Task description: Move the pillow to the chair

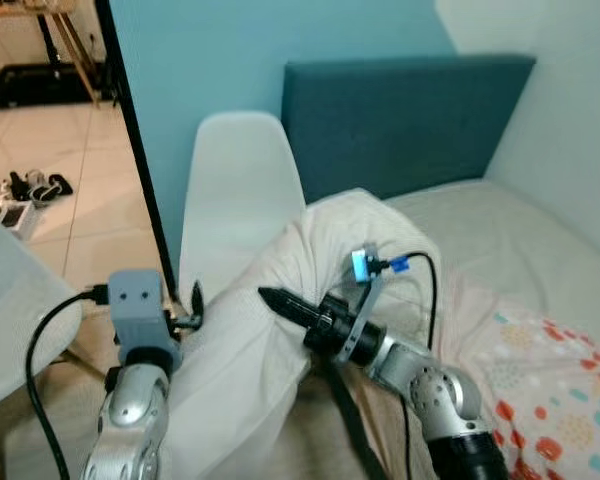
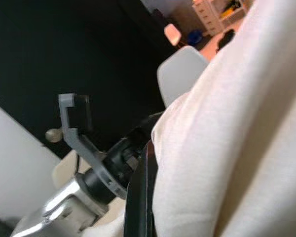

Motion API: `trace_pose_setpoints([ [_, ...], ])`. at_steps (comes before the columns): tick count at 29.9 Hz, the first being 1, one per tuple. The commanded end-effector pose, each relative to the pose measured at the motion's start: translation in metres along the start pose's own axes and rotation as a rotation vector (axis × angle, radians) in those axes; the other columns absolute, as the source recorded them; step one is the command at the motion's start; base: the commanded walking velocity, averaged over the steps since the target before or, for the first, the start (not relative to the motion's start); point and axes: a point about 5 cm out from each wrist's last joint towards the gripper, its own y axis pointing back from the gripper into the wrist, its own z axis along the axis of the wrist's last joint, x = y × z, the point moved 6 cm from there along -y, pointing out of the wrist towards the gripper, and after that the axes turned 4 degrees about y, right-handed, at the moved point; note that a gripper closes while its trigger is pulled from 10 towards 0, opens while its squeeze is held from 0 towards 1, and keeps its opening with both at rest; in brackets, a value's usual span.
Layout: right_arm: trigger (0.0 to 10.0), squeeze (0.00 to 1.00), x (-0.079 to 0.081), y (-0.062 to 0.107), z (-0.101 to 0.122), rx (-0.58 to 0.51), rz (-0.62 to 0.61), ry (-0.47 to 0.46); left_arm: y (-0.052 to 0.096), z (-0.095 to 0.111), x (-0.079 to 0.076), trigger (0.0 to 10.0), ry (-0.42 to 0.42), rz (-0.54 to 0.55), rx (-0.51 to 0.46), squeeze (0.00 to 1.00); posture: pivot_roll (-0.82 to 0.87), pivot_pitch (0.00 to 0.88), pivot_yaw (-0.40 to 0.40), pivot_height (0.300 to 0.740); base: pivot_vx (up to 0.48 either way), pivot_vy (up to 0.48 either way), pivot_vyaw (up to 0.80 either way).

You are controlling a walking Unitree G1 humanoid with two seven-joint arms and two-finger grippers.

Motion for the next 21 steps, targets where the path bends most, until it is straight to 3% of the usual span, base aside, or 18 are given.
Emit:
trace_pose_setpoints([
  [1,10.0,0.0,0.008,-0.004,0.019,-0.067,0.042,0.056,-0.002,-0.001,-0.003,10.0,-0.005,-0.004,0.005,0.0,-0.02,0.0,-0.077,0.74,0.472,0.0,0.0],
  [15,10.0,0.0,0.009,-0.008,0.019,-0.061,0.041,0.068,-0.003,-0.001,-0.003,10.0,-0.003,-0.01,0.004,0.0,-0.03,0.0,-0.072,0.74,0.472,0.0,0.0],
  [17,10.0,0.0,0.016,-0.008,0.018,-0.048,0.083,0.082,-0.003,-0.001,-0.003,10.0,-0.003,-0.008,0.003,0.0,-0.03,0.0,-0.072,0.74,0.472,0.0,0.0],
  [21,10.0,0.0,0.024,-0.008,0.014,-0.025,0.122,0.127,-0.003,-0.001,-0.003,10.0,-0.003,-0.007,0.003,0.0,-0.03,0.0,-0.072,0.74,0.472,0.0,0.79],
])
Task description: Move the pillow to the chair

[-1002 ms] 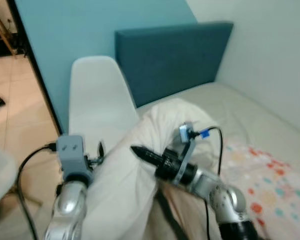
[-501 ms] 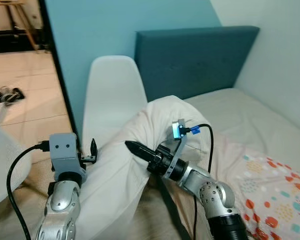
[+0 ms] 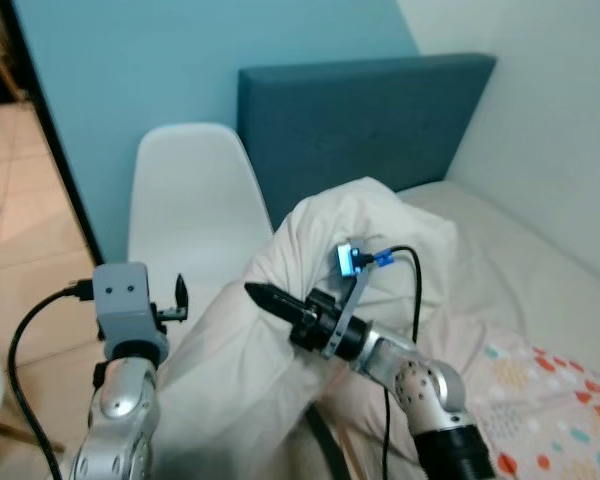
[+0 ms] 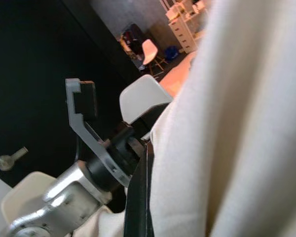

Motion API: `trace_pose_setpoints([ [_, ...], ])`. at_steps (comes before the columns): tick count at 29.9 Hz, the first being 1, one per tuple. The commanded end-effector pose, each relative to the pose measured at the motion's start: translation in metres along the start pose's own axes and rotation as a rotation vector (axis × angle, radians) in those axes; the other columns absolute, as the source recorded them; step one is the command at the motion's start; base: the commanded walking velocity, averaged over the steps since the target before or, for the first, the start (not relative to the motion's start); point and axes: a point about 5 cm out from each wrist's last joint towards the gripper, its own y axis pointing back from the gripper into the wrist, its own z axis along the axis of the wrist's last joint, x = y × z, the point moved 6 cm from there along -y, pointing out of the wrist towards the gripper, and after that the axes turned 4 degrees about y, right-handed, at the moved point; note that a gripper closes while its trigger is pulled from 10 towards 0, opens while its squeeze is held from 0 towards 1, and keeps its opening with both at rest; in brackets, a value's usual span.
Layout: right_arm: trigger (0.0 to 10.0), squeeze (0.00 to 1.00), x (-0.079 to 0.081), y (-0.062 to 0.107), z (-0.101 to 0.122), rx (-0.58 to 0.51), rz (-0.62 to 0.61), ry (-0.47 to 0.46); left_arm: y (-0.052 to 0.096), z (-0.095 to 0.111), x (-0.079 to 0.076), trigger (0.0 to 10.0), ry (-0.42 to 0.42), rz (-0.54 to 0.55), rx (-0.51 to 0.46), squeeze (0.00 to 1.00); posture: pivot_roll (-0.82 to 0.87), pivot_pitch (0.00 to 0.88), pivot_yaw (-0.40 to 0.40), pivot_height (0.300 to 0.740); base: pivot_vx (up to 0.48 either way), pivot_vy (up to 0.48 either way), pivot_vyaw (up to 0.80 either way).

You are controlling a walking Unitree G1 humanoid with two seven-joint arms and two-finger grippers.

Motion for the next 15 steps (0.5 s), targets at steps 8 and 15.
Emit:
trace_pose_setpoints([
  [8,10.0,0.0,0.018,-0.011,0.017,-0.055,0.086,0.067,0.001,-0.003,0.003,10.0,-0.015,0.007,0.013,0.0,-0.03,0.0,-0.067,0.74,0.472,0.0,0.68],
  [15,10.0,0.0,0.005,-0.016,0.008,0.008,-0.004,0.077,0.0,-0.003,0.004,10.0,-0.02,0.008,0.015,0.0,-0.03,0.0,-0.069,0.74,0.466,0.0,0.0],
])
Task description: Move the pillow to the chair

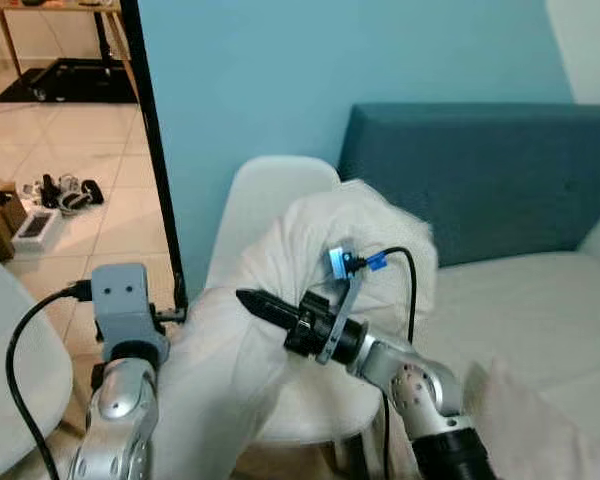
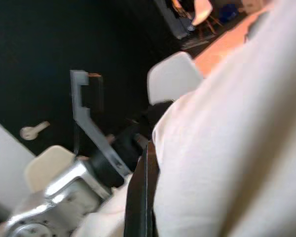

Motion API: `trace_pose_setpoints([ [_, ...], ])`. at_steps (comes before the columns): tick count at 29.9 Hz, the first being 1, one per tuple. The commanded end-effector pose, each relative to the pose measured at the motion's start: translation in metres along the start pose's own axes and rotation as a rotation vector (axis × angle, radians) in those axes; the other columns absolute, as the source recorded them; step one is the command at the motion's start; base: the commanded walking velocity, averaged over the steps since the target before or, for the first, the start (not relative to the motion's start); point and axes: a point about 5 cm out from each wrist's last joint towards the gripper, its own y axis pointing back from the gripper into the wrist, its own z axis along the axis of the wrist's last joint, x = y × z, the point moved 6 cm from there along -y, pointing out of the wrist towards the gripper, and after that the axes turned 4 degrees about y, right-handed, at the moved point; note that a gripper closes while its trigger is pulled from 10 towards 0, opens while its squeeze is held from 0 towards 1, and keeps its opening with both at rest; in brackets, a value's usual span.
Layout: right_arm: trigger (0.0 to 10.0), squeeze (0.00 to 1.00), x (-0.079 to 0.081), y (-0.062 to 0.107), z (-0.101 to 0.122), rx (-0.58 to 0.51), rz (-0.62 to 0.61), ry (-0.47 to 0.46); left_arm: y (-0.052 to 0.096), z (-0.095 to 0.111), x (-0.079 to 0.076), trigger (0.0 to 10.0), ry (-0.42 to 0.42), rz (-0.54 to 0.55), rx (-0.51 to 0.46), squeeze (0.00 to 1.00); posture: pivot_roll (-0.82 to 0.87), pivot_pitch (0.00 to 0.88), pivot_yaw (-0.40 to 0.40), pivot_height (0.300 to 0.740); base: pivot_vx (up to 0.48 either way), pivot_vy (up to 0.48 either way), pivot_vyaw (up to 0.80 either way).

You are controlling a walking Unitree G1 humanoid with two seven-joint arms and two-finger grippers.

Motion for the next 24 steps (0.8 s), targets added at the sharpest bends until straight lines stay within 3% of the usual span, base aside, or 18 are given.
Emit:
trace_pose_setpoints([
  [1,10.0,0.0,-0.002,-0.002,0.013,-0.025,-0.015,0.05,0.0,-0.004,-0.005,10.0,-0.003,-0.012,0.016,0.0,-0.03,0.0,-0.069,0.74,0.446,0.0,0.0],
  [4,10.0,0.0,-0.018,-0.004,0.007,0.021,-0.116,0.066,0.0,-0.007,-0.005,10.0,0.007,-0.012,0.032,0.0,-0.03,0.0,-0.073,0.735,0.0,0.0,0.0],
  [11,10.0,0.0,-0.052,0.005,0.023,-0.045,-0.34,0.093,0.001,-0.003,-0.02,10.0,0.028,-0.114,0.013,0.0,-0.03,0.0,-0.073,0.705,0.0,0.0,0.0],
  [18,10.0,0.0,-0.068,0.011,0.033,-0.063,-0.475,0.147,0.002,-0.001,-0.031,10.0,0.025,-0.217,0.005,0.0,-0.03,0.0,-0.068,0.675,0.0,0.0,0.0],
  [24,10.0,0.0,-0.082,0.018,0.05,-0.091,-0.595,0.205,0.004,0.0,-0.033,10.0,0.016,-0.244,-0.002,0.0,-0.03,0.0,-0.068,0.655,0.0,0.0,0.0],
])
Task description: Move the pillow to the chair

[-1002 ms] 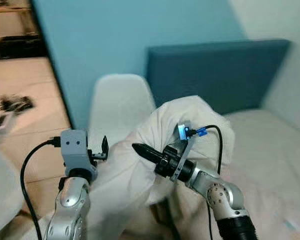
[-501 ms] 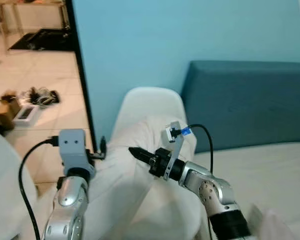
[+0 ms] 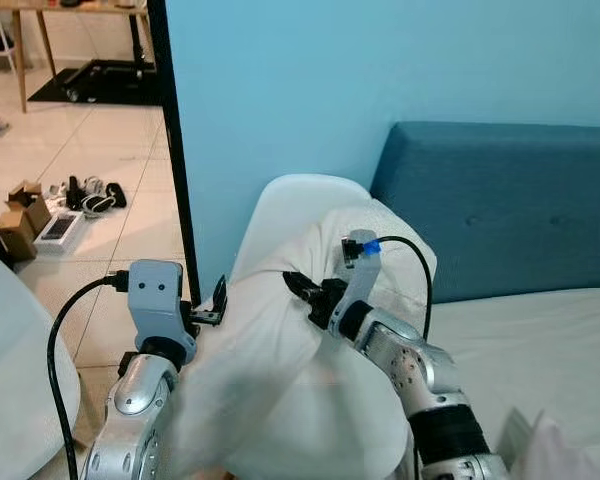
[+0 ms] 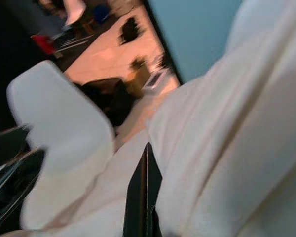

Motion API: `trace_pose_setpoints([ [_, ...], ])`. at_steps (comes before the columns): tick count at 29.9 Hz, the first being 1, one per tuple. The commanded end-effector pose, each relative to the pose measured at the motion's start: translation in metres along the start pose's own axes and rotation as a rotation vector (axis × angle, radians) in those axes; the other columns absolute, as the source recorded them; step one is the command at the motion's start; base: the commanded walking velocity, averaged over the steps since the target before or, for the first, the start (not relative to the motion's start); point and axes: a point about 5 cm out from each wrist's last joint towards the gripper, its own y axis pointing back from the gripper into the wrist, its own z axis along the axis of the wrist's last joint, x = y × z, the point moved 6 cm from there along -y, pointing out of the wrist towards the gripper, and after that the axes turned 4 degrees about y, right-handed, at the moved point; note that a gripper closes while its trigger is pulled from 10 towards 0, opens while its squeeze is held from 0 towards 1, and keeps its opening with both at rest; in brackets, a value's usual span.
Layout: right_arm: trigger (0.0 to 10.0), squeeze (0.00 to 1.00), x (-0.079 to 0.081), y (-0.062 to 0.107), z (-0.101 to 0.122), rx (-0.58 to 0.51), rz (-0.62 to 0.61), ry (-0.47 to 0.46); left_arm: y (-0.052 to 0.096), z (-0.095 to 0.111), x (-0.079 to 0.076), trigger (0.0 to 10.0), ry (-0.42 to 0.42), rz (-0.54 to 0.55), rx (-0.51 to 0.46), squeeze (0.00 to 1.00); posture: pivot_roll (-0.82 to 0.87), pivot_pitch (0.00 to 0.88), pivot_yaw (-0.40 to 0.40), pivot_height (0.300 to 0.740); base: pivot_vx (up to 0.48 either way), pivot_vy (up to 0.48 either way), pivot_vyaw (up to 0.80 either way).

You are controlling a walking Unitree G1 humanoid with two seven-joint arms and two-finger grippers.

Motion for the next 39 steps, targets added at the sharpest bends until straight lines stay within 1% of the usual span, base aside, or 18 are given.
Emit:
trace_pose_setpoints([
  [1,10.0,0.0,-0.006,0.001,0.038,-0.136,-0.052,0.056,0.002,-0.001,0.001,10.0,-0.014,-0.016,0.003,0.0,-0.03,0.0,-0.068,0.65,0.0,0.0,0.0],
  [3,10.0,0.0,-0.01,0.001,0.044,-0.15,-0.082,0.072,0.002,-0.001,0.001,10.0,-0.019,-0.02,0.001,0.0,-0.03,0.0,-0.068,0.645,0.0,0.0,0.0],
  [5,10.0,0.0,-0.023,0.003,0.052,-0.158,-0.195,0.178,0.003,0.0,0.002,10.0,-0.028,-0.028,-0.003,0.0,-0.03,0.0,-0.067,0.63,0.0,0.0,0.0],
  [7,10.0,0.0,-0.026,0.003,0.053,-0.158,-0.22,0.205,0.002,0.0,0.003,10.0,-0.03,-0.03,-0.003,0.0,-0.03,0.0,-0.067,0.625,0.0,0.0,0.0],
  [8,10.0,0.0,-0.026,0.003,0.053,-0.158,-0.22,0.205,0.002,0.0,0.003,10.0,-0.03,-0.03,-0.003,0.0,-0.03,0.0,-0.067,0.625,0.0,0.0,0.0],
  [11,10.0,0.0,-0.033,-0.002,0.037,-0.092,-0.236,0.148,0.0,0.002,0.007,10.0,-0.05,-0.02,-0.01,0.0,-0.03,0.0,-0.067,0.61,0.0,0.0,0.0],
  [14,10.0,0.0,-0.031,-0.007,0.033,-0.082,-0.217,0.115,-0.001,0.005,0.011,10.0,-0.063,-0.003,-0.018,0.0,-0.03,0.0,-0.067,0.6,0.0,0.0,0.0],
  [16,10.0,0.0,-0.023,-0.016,0.03,-0.076,-0.179,0.09,-0.003,0.01,0.017,10.0,-0.072,0.018,-0.03,0.0,-0.03,0.0,-0.072,0.585,0.0,0.0,0.0],
  [21,10.0,0.0,-0.023,-0.025,0.031,-0.065,-0.184,0.11,-0.003,0.012,0.02,10.0,-0.081,0.033,-0.036,0.0,-0.02,0.0,-0.074,0.57,0.0,0.0,0.0],
  [24,10.0,0.0,-0.03,-0.031,0.024,0.026,-0.222,0.235,-0.002,0.013,0.021,10.0,-0.082,0.041,-0.038,0.0,-0.02,0.0,-0.079,0.557,0.0,0.0,0.0],
  [26,10.0,0.0,-0.03,-0.032,0.017,0.082,-0.211,0.257,-0.001,0.013,0.021,10.0,-0.081,0.043,-0.038,0.0,-0.02,0.0,-0.082,0.557,0.0,0.0,0.0],
  [27,10.0,0.0,-0.03,-0.032,0.017,0.082,-0.211,0.257,-0.001,0.013,0.021,10.0,-0.081,0.043,-0.038,0.0,-0.02,0.0,-0.082,0.557,0.0,0.0,0.0],
  [29,10.0,0.0,-0.033,-0.034,0.003,0.181,-0.208,0.309,0.0,0.013,0.02,10.0,-0.076,0.047,-0.036,0.0,-0.02,0.0,-0.08,0.557,0.0,0.0,0.0],
  [31,10.0,0.0,-0.038,-0.037,0.007,0.192,-0.233,0.35,0.0,0.013,0.018,10.0,-0.071,0.045,-0.036,0.0,-0.02,0.0,-0.08,0.557,0.0,0.0,0.0],
  [34,10.0,0.0,-0.039,-0.039,0.011,0.19,-0.24,0.366,0.0,0.013,0.017,10.0,-0.069,0.044,-0.036,0.0,-0.01,0.0,-0.083,0.557,0.0,0.0,0.0],
  [37,10.0,0.0,-0.029,-0.041,-0.012,0.341,-0.145,0.44,0.0,0.015,0.017,10.0,-0.061,0.046,-0.037,0.0,-0.01,0.0,-0.087,0.557,0.0,0.0,0.0],
  [38,10.0,0.0,-0.029,-0.041,-0.012,0.341,-0.145,0.44,0.0,0.015,0.017,10.0,-0.061,0.046,-0.037,0.0,-0.01,0.0,-0.087,0.557,0.0,0.0,0.0],
  [39,10.0,0.0,-0.029,-0.04,-0.02,0.394,-0.135,0.454,0.0,0.016,0.017,10.0,-0.06,0.047,-0.037,0.0,-0.01,0.0,-0.087,0.557,0.0,0.0,0.0],
])
